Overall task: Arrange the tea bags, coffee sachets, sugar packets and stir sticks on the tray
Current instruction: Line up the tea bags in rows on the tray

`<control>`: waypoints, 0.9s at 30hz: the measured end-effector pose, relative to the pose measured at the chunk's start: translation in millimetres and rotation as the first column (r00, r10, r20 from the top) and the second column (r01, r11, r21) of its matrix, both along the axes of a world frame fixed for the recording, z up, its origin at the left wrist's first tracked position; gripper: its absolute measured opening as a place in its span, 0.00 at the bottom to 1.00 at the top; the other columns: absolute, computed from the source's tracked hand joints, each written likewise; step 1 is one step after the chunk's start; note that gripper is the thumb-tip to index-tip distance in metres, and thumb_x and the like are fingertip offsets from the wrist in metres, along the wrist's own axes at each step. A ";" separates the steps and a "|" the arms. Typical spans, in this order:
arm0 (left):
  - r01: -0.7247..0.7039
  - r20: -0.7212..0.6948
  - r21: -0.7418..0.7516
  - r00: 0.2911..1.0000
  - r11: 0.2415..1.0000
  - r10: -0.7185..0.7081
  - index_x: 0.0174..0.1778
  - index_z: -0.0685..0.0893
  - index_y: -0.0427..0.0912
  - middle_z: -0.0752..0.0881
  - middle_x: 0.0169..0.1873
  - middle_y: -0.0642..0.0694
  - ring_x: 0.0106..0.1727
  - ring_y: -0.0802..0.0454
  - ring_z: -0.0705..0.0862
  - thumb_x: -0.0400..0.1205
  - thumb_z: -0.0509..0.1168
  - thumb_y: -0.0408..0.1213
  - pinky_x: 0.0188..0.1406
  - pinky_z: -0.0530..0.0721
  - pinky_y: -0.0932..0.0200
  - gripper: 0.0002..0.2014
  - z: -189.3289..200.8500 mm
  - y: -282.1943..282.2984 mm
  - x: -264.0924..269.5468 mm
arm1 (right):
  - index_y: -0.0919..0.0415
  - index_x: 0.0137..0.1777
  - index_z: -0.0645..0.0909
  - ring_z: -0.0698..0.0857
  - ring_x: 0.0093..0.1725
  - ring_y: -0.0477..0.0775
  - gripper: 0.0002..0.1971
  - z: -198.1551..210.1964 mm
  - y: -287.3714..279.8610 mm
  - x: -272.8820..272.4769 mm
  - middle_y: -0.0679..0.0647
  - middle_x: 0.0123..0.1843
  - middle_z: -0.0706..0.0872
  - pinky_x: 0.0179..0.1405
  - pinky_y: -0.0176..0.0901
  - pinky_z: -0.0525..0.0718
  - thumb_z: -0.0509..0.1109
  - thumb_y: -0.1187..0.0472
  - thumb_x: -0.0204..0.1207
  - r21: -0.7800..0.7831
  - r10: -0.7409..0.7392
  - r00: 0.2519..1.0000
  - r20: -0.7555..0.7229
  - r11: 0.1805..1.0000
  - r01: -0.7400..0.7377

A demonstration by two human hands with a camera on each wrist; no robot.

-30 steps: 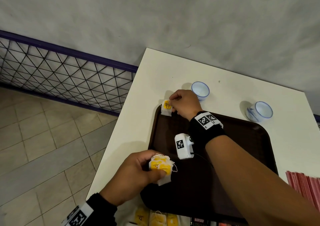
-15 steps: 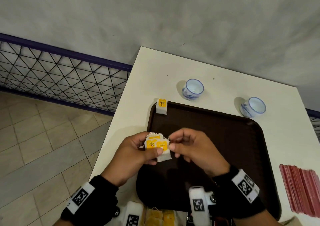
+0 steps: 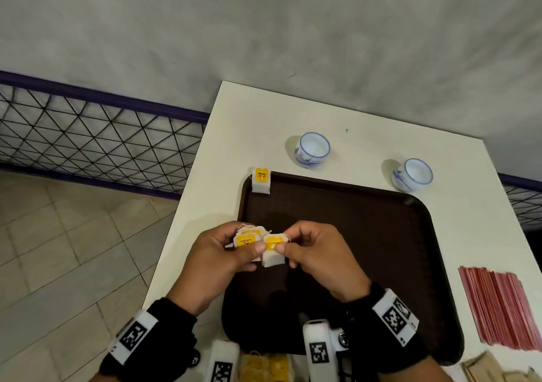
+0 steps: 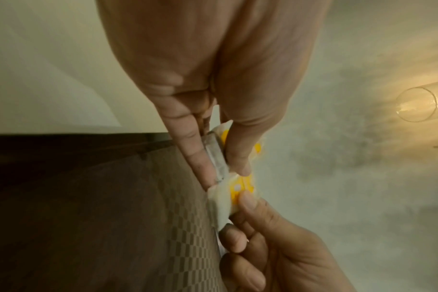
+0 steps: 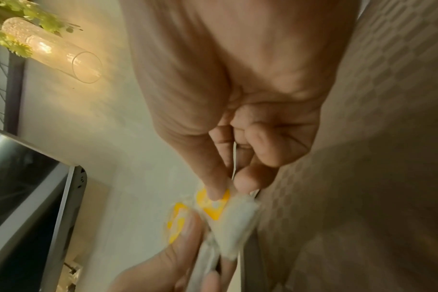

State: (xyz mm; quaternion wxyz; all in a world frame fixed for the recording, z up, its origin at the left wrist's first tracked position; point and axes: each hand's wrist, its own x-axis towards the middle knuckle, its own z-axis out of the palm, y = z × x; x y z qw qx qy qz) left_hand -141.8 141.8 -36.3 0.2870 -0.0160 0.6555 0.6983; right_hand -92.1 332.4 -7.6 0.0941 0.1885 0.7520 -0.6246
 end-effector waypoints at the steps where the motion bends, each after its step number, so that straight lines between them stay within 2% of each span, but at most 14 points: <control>1: -0.024 0.019 0.012 1.000 1.000 0.023 0.55 0.92 0.43 0.93 0.46 0.42 0.46 0.45 0.94 0.78 0.76 0.29 0.41 0.92 0.55 0.11 -0.8 -2.4 -1.6 | 0.69 0.47 0.87 0.77 0.21 0.41 0.03 0.4 2.9 -1.7 0.50 0.25 0.84 0.22 0.27 0.71 0.77 0.70 0.76 -0.003 -0.015 1.000 0.013 1.000 0.015; 4: -0.068 0.065 0.031 0.996 0.997 0.066 0.57 0.91 0.40 0.94 0.47 0.41 0.47 0.42 0.94 0.81 0.73 0.28 0.42 0.92 0.57 0.10 -3.4 -11.3 -4.9 | 0.68 0.47 0.87 0.80 0.24 0.46 0.03 1.9 11.2 -12.6 0.60 0.29 0.87 0.20 0.33 0.72 0.77 0.70 0.76 0.021 -0.030 0.999 0.044 0.999 0.029; 7: -0.070 0.082 0.024 0.994 0.997 0.067 0.58 0.90 0.40 0.94 0.48 0.41 0.49 0.42 0.94 0.82 0.72 0.29 0.43 0.92 0.56 0.10 -4.6 -16.6 -4.0 | 0.72 0.47 0.85 0.87 0.28 0.51 0.03 -2.4 15.9 -32.8 0.65 0.33 0.90 0.20 0.35 0.77 0.75 0.73 0.76 0.004 -0.021 0.998 0.059 1.000 0.020; 12: -0.051 0.107 0.013 0.993 0.999 0.049 0.56 0.91 0.40 0.93 0.48 0.40 0.48 0.43 0.94 0.82 0.72 0.28 0.43 0.92 0.56 0.09 -4.8 -17.3 -0.5 | 0.66 0.43 0.82 0.89 0.28 0.52 0.06 -14.6 15.5 -73.5 0.63 0.34 0.88 0.23 0.35 0.82 0.73 0.76 0.77 -0.021 0.019 0.994 0.107 1.000 -0.017; 16: -0.039 0.100 -0.004 0.994 0.999 0.039 0.55 0.92 0.42 0.94 0.48 0.41 0.48 0.43 0.94 0.82 0.72 0.28 0.42 0.92 0.57 0.09 -5.7 -17.2 0.3 | 0.65 0.43 0.81 0.86 0.26 0.51 0.07 -20.5 12.5 -99.4 0.63 0.31 0.87 0.21 0.34 0.80 0.71 0.76 0.78 0.018 0.045 0.990 0.137 0.999 -0.048; 20: -0.029 0.094 -0.011 0.995 1.000 0.030 0.55 0.92 0.42 0.94 0.48 0.43 0.47 0.44 0.94 0.82 0.72 0.28 0.42 0.92 0.57 0.09 -5.9 -17.3 -0.5 | 0.66 0.43 0.82 0.86 0.24 0.51 0.06 -28.9 10.1 -115.2 0.62 0.29 0.87 0.20 0.34 0.78 0.72 0.76 0.77 0.039 0.009 0.990 0.144 0.999 -0.014; 27: -0.021 0.092 -0.021 0.996 1.000 0.023 0.55 0.92 0.44 0.94 0.49 0.45 0.48 0.45 0.94 0.82 0.72 0.29 0.43 0.92 0.57 0.09 -6.7 -18.2 -0.1 | 0.64 0.39 0.82 0.84 0.24 0.54 0.07 -36.2 2.4 -122.0 0.66 0.33 0.87 0.20 0.37 0.79 0.73 0.74 0.76 0.121 -0.081 0.991 0.105 0.990 0.068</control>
